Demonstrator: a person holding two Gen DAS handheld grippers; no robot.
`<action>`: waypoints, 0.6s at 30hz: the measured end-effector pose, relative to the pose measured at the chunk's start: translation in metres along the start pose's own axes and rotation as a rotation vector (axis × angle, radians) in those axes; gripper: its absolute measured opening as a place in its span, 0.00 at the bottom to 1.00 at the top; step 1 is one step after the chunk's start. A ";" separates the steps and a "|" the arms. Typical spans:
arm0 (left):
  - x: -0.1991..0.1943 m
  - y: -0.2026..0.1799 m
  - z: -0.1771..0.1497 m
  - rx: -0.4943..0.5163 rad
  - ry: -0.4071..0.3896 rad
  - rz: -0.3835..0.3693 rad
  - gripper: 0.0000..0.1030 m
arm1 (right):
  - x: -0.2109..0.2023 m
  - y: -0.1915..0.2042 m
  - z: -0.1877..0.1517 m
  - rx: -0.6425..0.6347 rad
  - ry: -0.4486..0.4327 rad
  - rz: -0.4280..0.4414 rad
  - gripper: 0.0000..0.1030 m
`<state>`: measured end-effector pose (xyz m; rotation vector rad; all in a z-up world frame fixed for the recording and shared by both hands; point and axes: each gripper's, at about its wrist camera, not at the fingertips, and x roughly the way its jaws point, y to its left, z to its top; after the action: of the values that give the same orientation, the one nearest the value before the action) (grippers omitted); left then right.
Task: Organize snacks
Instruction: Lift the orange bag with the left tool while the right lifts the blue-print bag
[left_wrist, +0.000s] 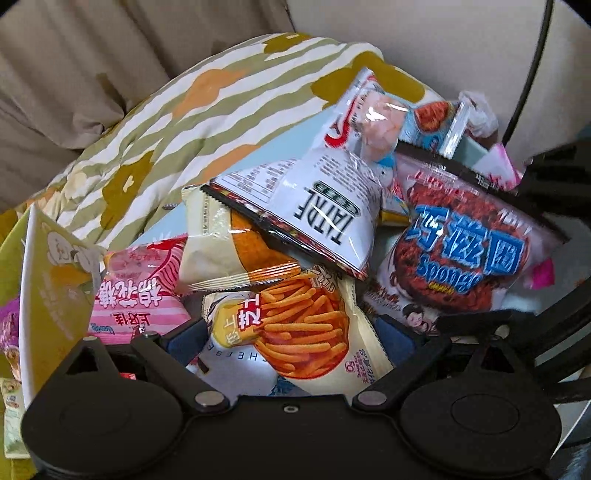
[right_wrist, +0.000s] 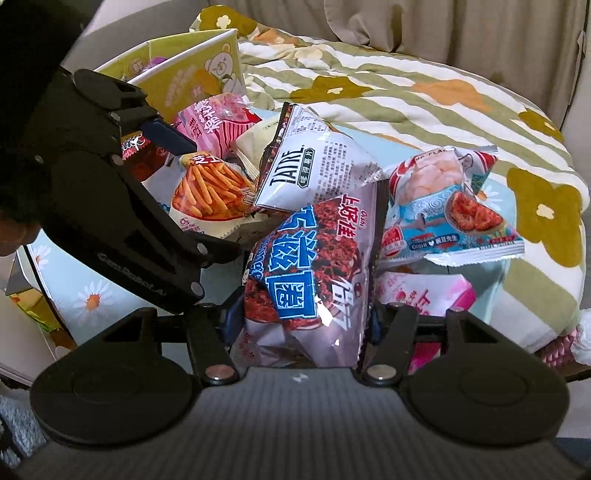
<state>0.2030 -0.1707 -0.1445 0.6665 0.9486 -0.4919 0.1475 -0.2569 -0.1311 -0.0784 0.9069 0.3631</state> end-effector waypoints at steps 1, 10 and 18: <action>0.002 -0.002 -0.001 0.015 0.003 0.003 0.96 | -0.001 0.000 -0.001 0.002 0.001 -0.003 0.74; 0.001 -0.014 -0.012 0.079 -0.013 0.053 0.77 | -0.007 0.003 -0.008 0.026 -0.004 -0.015 0.73; -0.024 -0.008 -0.013 0.031 -0.062 0.052 0.70 | -0.015 0.012 -0.005 0.032 -0.028 -0.021 0.73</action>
<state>0.1780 -0.1649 -0.1323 0.6984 0.8643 -0.4793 0.1317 -0.2509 -0.1216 -0.0532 0.8836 0.3292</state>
